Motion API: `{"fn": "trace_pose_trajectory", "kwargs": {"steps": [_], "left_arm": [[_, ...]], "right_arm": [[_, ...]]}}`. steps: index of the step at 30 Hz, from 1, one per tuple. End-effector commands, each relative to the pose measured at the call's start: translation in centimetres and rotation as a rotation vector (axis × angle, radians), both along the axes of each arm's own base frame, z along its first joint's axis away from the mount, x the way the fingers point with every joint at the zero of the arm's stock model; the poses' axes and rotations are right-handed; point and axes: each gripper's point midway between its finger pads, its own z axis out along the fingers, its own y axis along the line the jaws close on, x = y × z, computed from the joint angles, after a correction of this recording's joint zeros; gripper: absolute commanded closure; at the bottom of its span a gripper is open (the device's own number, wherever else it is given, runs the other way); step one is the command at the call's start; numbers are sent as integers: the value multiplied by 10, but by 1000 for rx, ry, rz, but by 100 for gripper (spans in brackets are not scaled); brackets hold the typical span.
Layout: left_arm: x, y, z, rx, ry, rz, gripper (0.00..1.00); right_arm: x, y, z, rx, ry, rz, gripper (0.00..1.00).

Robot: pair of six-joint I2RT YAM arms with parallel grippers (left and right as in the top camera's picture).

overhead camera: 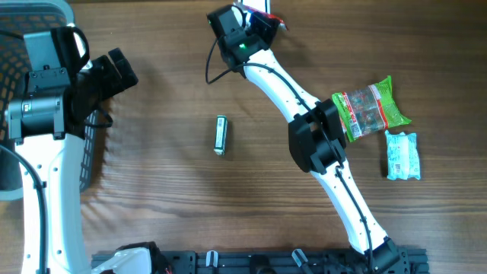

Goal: Scan the item barcode
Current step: 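Carry the red stick packet right and release it on the pile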

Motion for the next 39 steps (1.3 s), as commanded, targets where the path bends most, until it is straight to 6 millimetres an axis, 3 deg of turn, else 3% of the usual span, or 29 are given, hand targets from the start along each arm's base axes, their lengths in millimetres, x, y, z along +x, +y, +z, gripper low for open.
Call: {"fn": "trace_pose_trajectory", "kwargs": {"steps": [1,9,15,18,21,25,32,35,39], "left_arm": [[0,2,7,20,-16,-7,0],[0,2,7,20,-16,-7,0],[0,2,7,20,-16,-7,0],[0,2,7,20,-16,-7,0],[0,2,7,20,-16,-7,0],[0,2,7,20,-16,-7,0],[0,2,7,20,-16,-7,0],[0,2,7,20,-16,-7,0],[0,2,7,20,-16,-7,0]], "right_arm": [[0,-16,-27,-18,44,-22,96],[7,-41,-9,-50,-92,-131,96],[9,-36,-13,-16,-84,-108,96],[7,-33,1,53,-136,-125,96],[-2,-19,14,178,-56,-54,96],[-34,-9,48,423,30,-46,96],[-130,-26,99,885,276,-234,96],[-160,-42,104,985,402,-316,96],[-177,-84,92,987,480,-469,96]]}}
